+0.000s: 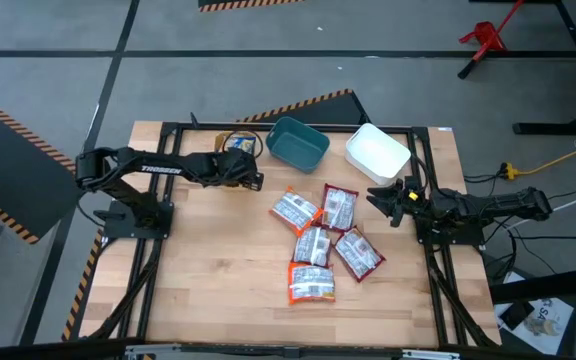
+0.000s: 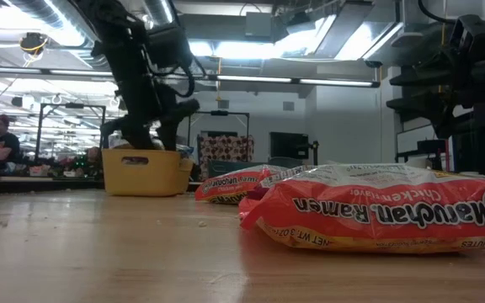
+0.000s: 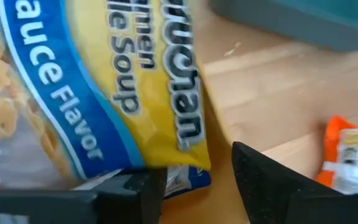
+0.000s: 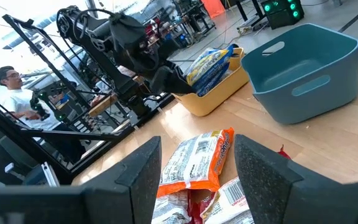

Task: Sort Maruchan noodles
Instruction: Put the blue noodle pack into the yellow bin, then put the top orange noodle pack into the blue bin

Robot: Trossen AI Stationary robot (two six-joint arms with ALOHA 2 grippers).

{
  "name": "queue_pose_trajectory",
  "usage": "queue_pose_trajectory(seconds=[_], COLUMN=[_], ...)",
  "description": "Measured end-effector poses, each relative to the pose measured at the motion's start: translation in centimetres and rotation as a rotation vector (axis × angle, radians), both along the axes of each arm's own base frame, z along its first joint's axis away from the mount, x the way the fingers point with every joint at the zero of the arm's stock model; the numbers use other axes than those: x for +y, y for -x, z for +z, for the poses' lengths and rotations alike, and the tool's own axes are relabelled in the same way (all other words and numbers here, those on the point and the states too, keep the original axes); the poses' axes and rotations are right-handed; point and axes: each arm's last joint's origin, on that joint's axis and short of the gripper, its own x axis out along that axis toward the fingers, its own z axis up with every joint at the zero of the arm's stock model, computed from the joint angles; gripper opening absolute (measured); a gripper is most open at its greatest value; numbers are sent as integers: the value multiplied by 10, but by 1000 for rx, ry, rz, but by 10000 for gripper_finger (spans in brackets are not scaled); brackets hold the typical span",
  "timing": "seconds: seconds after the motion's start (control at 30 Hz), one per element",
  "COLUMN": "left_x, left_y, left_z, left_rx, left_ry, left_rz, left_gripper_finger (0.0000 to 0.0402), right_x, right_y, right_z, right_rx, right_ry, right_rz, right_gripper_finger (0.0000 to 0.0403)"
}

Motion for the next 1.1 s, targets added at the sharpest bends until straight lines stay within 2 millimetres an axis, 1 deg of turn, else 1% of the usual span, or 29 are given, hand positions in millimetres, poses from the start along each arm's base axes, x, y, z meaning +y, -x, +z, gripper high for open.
queue_pose_trajectory(seconds=[0.1,0.3,0.53,0.73,0.87,0.97,1.1], left_x=[1,5,3,-2,-5,-10,-19], left_y=[5,14,18,23,28,34,38], left_z=[9,26,37,46,55,68,91], left_rx=[-25,-89,-157,-194,-249,-326,-483], left_ry=[-17,-44,-13,32,68,92,60], left_rz=[14,43,13,-51,-92,-141,-284], left_gripper_finger=[184,186,186,186,186,186,186], right_x=[0,0,0,0,0,0,0], right_y=[0,0,0,0,0,0,-2], right_z=[0,0,0,0,0,-1,-3], right_rx=[0,0,0,0,0,12,46], right_ry=[0,1,1,1,0,22,52], right_rz=[0,0,0,1,1,-11,-15], right_gripper_finger=[191,191,191,191,191,191,191])
